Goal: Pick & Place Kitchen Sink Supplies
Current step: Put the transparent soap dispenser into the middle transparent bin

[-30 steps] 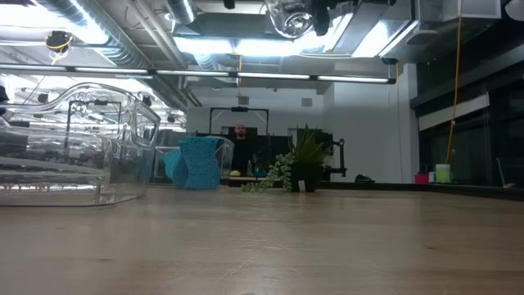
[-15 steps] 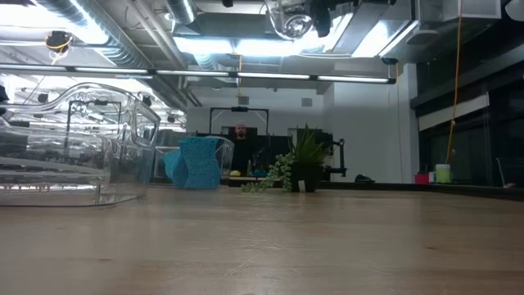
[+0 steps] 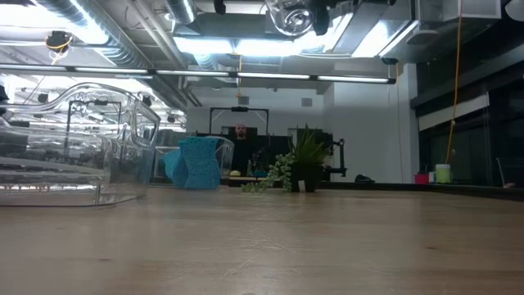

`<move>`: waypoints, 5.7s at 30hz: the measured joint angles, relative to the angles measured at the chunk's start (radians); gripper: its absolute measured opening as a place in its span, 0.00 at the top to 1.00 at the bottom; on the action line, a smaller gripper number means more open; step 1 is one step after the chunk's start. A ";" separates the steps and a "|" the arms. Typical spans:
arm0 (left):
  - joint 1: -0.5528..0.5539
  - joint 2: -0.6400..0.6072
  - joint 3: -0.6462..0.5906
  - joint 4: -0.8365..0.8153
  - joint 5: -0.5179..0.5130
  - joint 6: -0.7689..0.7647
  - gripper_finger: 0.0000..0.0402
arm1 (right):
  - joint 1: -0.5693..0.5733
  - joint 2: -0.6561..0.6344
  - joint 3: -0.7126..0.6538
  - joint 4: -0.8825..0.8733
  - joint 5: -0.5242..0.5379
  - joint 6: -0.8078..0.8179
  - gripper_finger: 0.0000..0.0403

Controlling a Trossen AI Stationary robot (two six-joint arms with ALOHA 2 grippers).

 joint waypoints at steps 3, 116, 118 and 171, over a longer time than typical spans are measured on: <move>0.004 0.004 0.000 0.006 -0.002 0.002 1.00 | 0.000 0.000 0.000 0.000 -0.019 0.003 0.46; 0.017 -0.023 0.000 -0.140 0.024 0.006 1.00 | 0.004 0.092 0.000 0.061 -0.056 0.055 0.46; 0.017 -0.023 0.000 -0.140 0.022 0.006 1.00 | 0.005 0.091 0.000 0.060 -0.041 0.055 0.46; 0.034 -0.001 0.000 -0.133 0.011 -0.035 1.00 | -0.012 0.092 0.000 0.044 -0.069 0.056 0.46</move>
